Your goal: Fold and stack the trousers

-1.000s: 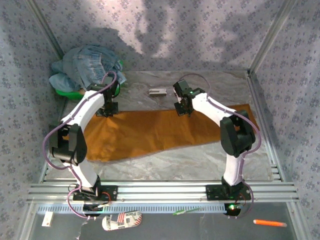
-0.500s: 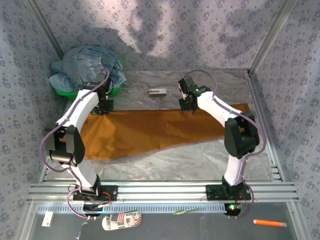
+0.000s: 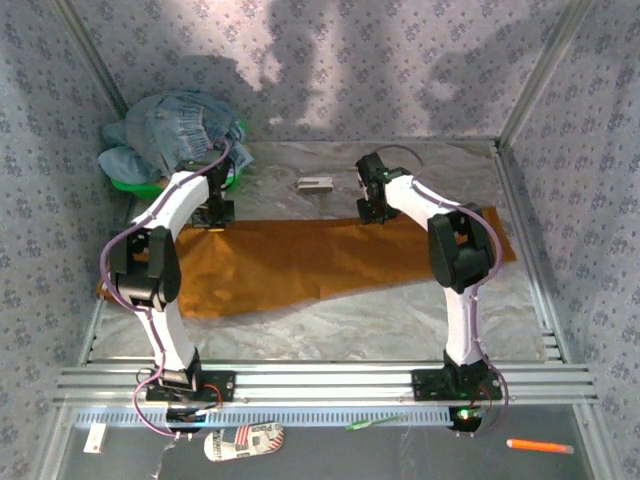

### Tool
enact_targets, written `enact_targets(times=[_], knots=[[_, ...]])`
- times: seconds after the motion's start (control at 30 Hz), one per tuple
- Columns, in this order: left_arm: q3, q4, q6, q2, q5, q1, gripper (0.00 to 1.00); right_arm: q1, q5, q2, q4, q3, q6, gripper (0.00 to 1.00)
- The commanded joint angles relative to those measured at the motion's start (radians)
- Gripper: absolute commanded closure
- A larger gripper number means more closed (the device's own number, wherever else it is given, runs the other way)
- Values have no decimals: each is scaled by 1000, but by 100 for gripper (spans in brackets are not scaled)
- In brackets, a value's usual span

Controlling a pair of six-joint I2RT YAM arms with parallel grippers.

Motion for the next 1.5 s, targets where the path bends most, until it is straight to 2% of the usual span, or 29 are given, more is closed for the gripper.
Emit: enact_targets(times=[0.0, 0.2, 0.27, 0.6, 1.07, 1.17, 1.2, 1.23, 1.27, 1.37, 1.47], knots=[[39, 4, 11, 5, -11, 8, 100, -10, -20, 39, -62, 42, -11, 53], [40, 2, 12, 4, -11, 9, 100, -20, -41, 43, -53, 4, -30, 53], [40, 1, 12, 5, -10, 9, 100, -22, -40, 46, -53, 1, -36, 57], [43, -4, 14, 0, -15, 9, 100, -43, -60, 47, -30, -31, -30, 99], [53, -15, 14, -21, -5, 9, 100, -44, 20, -141, 84, -134, 17, 100], [59, -15, 13, -24, -1, 9, 100, -51, 22, -119, 55, -100, 13, 100], [61, -16, 12, -23, 2, 9, 100, -52, 22, -101, 37, -86, 15, 94], [63, -16, 12, -23, 4, 9, 100, -55, 4, -81, 19, -73, 7, 73], [61, -16, 12, -22, 4, 9, 100, -55, -7, -65, 1, -60, 0, 62], [55, -13, 9, -23, 8, 9, 100, -51, -16, -24, -26, -52, -5, 49], [46, -9, 7, -24, 11, 9, 100, -57, -49, -2, -38, -60, -14, 46]])
